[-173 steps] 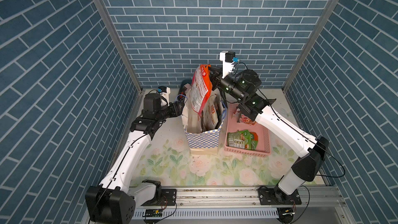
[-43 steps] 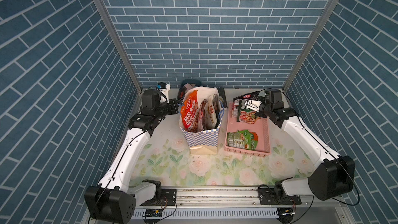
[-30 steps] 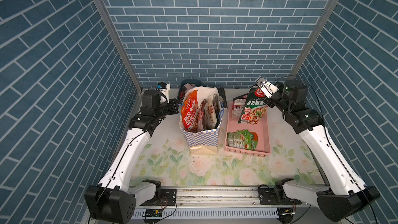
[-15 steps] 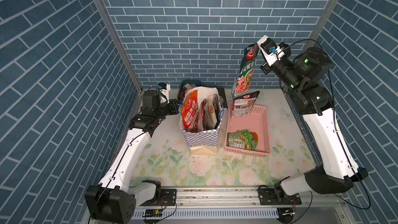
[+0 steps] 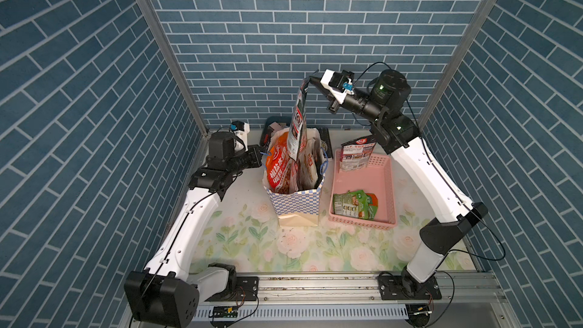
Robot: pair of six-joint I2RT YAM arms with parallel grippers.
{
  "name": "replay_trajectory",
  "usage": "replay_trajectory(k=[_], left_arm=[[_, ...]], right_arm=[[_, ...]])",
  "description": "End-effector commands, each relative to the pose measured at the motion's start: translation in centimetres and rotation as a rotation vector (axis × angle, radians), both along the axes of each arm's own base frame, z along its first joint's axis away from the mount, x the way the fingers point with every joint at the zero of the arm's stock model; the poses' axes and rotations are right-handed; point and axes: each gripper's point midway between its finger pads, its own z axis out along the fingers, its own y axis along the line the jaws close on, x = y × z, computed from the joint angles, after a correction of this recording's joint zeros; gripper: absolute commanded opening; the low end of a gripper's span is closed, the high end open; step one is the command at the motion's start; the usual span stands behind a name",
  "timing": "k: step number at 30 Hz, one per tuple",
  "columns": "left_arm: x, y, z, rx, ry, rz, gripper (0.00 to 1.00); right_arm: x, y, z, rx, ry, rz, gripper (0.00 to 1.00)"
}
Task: Place the condiment packets inside the bag
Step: Place the condiment packet in the paper bag.
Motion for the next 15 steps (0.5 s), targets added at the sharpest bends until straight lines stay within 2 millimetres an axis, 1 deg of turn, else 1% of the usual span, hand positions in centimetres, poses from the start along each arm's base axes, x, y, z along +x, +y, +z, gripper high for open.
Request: replay_trajectory(k=[1, 3, 6, 15], left_arm=[[-0.1, -0.2, -0.3, 0.006, 0.002, -0.015, 0.08], [-0.1, -0.2, -0.2, 0.009, -0.001, -0.016, 0.08], [-0.1, -0.1, -0.3, 0.012, -0.001, -0.016, 0.08], [-0.1, -0.1, -0.7, 0.015, 0.006, -0.016, 0.08]], right_arm=[[-2.6, 0.8, 2.1, 0.077, -0.044, 0.084, 0.0], [-2.3, 1.5, 0.3, 0.055, -0.017, 0.087, 0.0], [-1.9, 2.0, -2.1, 0.036, 0.012, 0.078, 0.0], [-0.2, 3.0, -7.8, -0.045, 0.071, 0.041, 0.0]])
